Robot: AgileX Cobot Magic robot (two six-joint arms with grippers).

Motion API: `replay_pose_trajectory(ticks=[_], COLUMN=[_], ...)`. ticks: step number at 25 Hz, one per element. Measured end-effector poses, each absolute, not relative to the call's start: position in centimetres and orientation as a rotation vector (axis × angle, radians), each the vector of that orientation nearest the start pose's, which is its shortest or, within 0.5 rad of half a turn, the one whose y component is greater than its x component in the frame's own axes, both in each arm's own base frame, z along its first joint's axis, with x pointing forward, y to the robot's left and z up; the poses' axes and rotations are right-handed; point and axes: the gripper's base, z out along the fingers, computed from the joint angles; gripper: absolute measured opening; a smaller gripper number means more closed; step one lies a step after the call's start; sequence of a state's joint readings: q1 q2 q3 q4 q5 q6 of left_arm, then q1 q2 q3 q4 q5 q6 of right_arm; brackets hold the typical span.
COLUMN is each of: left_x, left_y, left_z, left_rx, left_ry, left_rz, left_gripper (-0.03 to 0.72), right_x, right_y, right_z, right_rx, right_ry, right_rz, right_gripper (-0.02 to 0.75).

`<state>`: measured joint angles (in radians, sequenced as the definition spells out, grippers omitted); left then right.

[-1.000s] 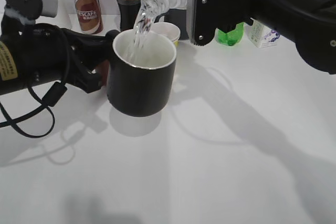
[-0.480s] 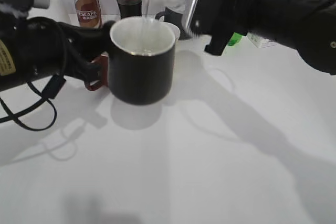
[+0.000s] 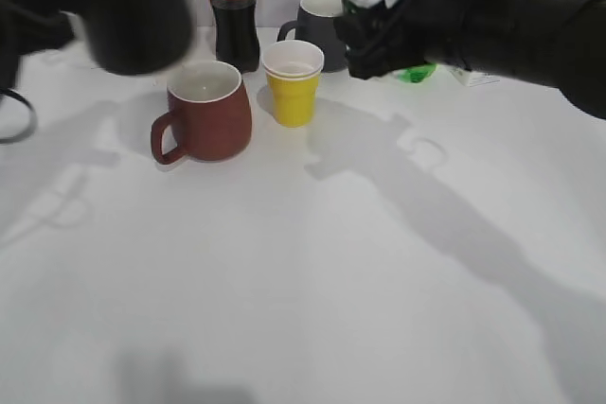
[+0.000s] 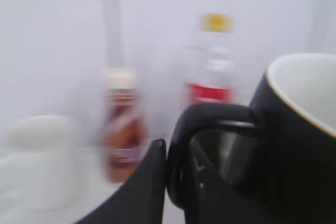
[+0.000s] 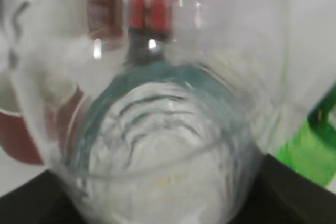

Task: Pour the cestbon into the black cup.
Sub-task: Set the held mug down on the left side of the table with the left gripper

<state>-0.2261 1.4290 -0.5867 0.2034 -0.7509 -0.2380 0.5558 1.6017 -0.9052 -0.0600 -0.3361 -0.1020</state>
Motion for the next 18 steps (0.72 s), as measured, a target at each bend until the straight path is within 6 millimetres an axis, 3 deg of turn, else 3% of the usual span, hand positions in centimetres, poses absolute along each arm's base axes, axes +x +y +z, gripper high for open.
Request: replay_pose_trajectory(ticks=[4, 8, 18], left_x=[29.0, 30.4, 32.1], left_y=[-3.4, -0.8, -0.6], left_z=[24.2, 21.4, 13.6], left_rx=[0.07, -0.007, -0.016], left_ry=[1.593, 1.635, 1.758], left_rz=[-0.242, -0.183, -0.212], left_gripper=[0.048, 0.048, 0.048], right_x=[30.2, 30.5, 30.5], right_y=[17.6, 16.9, 16.6], right_z=[24.6, 24.3, 24.0], right_rx=[-0.568, -0.54, -0.508], right_ry=[1.832, 1.863, 1.906], right_rz=[0.302, 0.289, 0.296], right_gripper=[0.452, 0.452, 0.452])
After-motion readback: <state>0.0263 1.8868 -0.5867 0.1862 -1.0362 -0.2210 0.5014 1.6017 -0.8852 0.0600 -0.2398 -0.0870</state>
